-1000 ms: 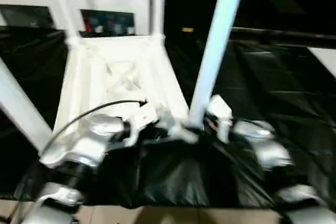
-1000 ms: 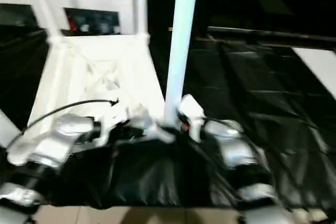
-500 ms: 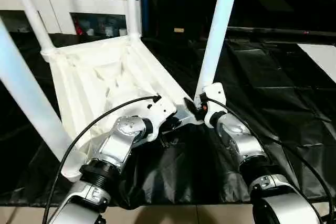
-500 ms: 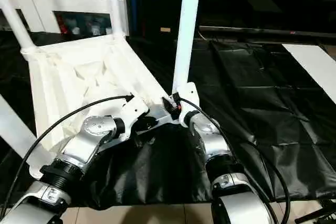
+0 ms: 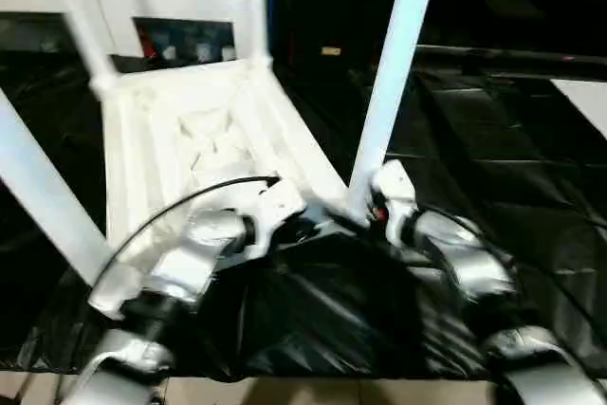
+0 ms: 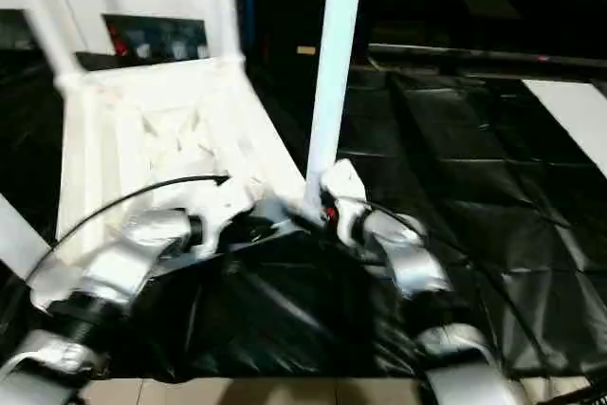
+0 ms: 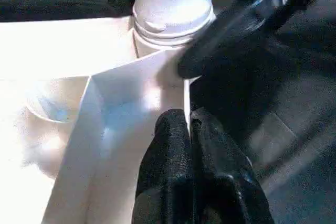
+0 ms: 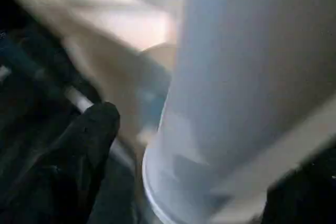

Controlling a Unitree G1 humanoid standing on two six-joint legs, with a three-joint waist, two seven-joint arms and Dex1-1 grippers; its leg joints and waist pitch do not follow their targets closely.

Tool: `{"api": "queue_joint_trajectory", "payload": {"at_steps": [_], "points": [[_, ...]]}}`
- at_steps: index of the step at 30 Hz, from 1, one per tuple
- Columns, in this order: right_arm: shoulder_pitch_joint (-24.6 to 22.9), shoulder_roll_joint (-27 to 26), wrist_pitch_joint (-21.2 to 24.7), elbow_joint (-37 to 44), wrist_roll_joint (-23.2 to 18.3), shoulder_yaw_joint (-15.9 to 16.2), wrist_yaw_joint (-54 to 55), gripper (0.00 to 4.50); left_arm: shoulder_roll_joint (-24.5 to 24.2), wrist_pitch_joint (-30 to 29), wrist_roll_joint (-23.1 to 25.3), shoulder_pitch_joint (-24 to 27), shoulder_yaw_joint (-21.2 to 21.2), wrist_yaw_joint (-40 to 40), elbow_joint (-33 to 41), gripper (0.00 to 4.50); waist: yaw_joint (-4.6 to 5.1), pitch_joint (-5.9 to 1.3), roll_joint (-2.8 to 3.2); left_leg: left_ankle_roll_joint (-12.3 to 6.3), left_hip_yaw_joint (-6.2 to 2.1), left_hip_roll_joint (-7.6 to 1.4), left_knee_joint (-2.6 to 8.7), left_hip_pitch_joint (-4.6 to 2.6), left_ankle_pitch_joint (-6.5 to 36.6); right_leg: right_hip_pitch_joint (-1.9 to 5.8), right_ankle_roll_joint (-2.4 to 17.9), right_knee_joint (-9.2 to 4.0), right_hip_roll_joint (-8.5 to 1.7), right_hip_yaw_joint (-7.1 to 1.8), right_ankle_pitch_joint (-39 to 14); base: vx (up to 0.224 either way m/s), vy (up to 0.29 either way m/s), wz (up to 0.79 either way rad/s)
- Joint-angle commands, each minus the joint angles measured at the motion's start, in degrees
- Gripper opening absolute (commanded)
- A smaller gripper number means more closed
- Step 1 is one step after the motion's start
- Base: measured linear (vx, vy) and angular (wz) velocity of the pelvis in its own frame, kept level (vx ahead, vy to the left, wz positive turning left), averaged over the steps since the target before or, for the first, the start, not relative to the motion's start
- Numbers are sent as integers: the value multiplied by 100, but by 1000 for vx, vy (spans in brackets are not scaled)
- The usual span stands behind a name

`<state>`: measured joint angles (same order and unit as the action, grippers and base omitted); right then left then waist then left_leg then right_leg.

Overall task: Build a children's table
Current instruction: Rotate leg to tighten

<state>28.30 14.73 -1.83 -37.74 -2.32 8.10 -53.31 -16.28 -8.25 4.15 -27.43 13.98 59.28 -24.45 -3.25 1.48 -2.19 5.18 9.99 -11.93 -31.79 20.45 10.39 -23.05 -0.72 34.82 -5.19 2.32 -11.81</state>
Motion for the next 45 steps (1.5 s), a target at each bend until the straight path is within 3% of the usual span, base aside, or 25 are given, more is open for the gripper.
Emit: {"api": "queue_joint_trajectory", "payload": {"at_steps": [1, 4, 10, 17, 30, 32, 33, 35, 36, 37, 40, 45], "points": [[-177, 38, 121, 126, -29, 349, -582, 416, 37, 204, -271, 42, 111, 316, 63, 0, -14, -243, -12, -448, 42, -103, 303, 3, 1113, 258, 1307, -396, -175, -169, -361, 0, 0, 0], [-244, 225, 159, 325, -237, 351, -1054, 383, -202, 248, -314, 27, 155, 655, 8, 0, -22, -240, -15, -511, 53, -101, 290, -7, 1044, 263, 1455, -365, -179, -165, -131, 0, 0, 0], [-309, 321, 268, 539, -411, 329, -1421, 333, -354, 271, -361, 13, 124, 856, -3, 0, -38, -232, -21, -386, 48, -110, 305, -15, 1173, 272, 1413, -382, -195, -169, -478, 0, 0, 0], [-334, 351, 267, 556, -404, 356, -1464, 278, -392, 287, -393, 5, 151, 910, -34, 0, -51, -249, -10, -416, 51, -102, 281, -13, 973, 289, 1484, -343, -194, -164, -163, 0, 0, 0], [-350, 252, 273, 489, -347, 338, -1212, 268, -357, 292, -269, 73, 179, 687, -47, 0, -49, -249, -30, -421, 54, -101, 268, -14, 965, 287, 1500, -332, -190, -163, -169, 0, 0, 0], [-310, 140, 249, 341, -228, 302, -802, 268, -251, 228, -156, 75, 172, 345, -62, 0, -43, -225, -32, -363, 50, -104, 290, -15, 1104, 277, 1446, -365, -197, -163, -448, 0, 0, 0], [-202, -79, 257, 51, -25, 209, 3, 268, -32, 85, -46, 77, 155, -118, -71, 0, -42, -222, -32, -329, 45, -105, 296, -19, 1184, 276, 1416, -378, -202, -163, -596, 0, 0, 0], [-123, -244, 308, -141, 94, 142, 561, 267, 152, -36, 23, 72, 137, -455, -86, 0, 8, -170, -26, -112, 32, -110, 353, -21, 1529, 238, 1251, -443, -204, -164, -1294, -34, 1, -3], [-67, -410, 347, -270, 129, 83, 947, 267, 326, -142, 54, 66, 150, -662, -112, 0, 50, -172, -54, 47, -7, -86, 367, -17, 1839, 240, 945, -506, -225, -155, -2157, -56, 1, -6], [-38, -512, 371, -338, 138, 49, 1155, 267, 432, -205, 72, 61, 161, -781, -132, 0, 67, -176, -54, 60, -21, -89, 373, -17, 1930, 222, 818, -538, -227, -158, -2340, 0, 0, 0], [98, -924, 492, -547, 153, -51, 1891, 267, 806, -366, 171, -29, 201, -1242, -287, 0, 109, -167, -58, 38, -17, -83, 372, -29, 1988, 166, 760, -564, -213, -176, -2388, 0, 0, 0], [493, -1587, 529, -1004, 197, -180, 3029, 267, 1294, -400, 309, -285, 348, -1708, -554, 0, 140, -182, -52, 61, -37, -56, 371, -18, 2027, 153, 636, -591, -218, -151, -2601, 0, 0, 0]]}}
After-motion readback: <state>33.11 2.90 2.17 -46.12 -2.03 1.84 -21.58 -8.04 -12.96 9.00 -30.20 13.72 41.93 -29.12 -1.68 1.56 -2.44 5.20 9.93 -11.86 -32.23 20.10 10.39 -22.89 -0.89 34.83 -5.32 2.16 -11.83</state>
